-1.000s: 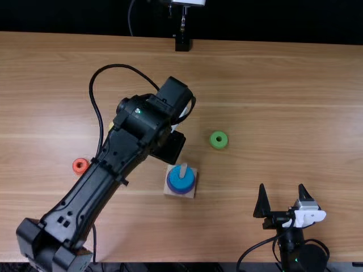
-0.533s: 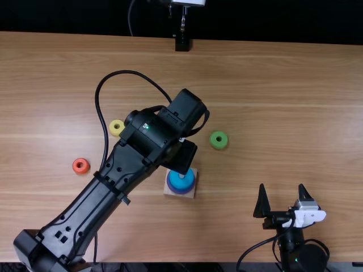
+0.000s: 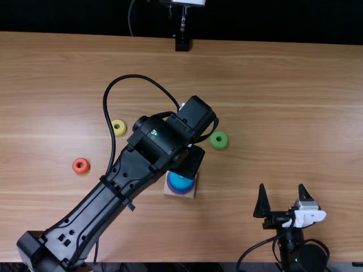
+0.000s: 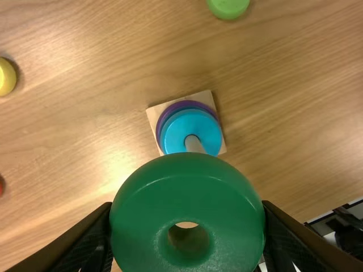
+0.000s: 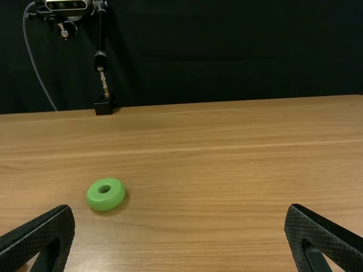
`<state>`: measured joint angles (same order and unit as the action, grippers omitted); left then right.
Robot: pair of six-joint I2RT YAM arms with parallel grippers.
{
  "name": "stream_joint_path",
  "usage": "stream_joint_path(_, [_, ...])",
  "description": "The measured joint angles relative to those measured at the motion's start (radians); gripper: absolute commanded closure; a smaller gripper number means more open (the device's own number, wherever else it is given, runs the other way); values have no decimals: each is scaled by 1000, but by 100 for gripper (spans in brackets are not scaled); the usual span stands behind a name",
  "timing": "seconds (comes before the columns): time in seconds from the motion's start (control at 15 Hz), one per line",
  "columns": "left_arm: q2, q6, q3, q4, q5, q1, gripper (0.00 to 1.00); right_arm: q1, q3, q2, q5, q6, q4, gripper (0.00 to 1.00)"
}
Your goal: Build the Hanoi tower: stack the rings onto the peg from bottom to top in this color order: purple, dark blue, light blue, dark green, light green, yellow, orange.
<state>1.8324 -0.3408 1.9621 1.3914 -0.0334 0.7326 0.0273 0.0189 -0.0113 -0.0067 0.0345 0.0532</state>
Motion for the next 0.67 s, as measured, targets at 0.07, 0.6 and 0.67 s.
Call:
stream_joint_path(0.07, [0, -2, 0, 0, 0, 1, 100, 0, 0, 0, 0, 0, 0, 0])
stream_joint_path(0.6, [27, -4, 0, -3, 7, 21, 100, 0, 0, 0, 0, 0, 0, 0])
stream_joint_path(0.67, [27, -5, 0, -2, 8, 27, 100, 0, 0, 0, 0, 0, 0, 0])
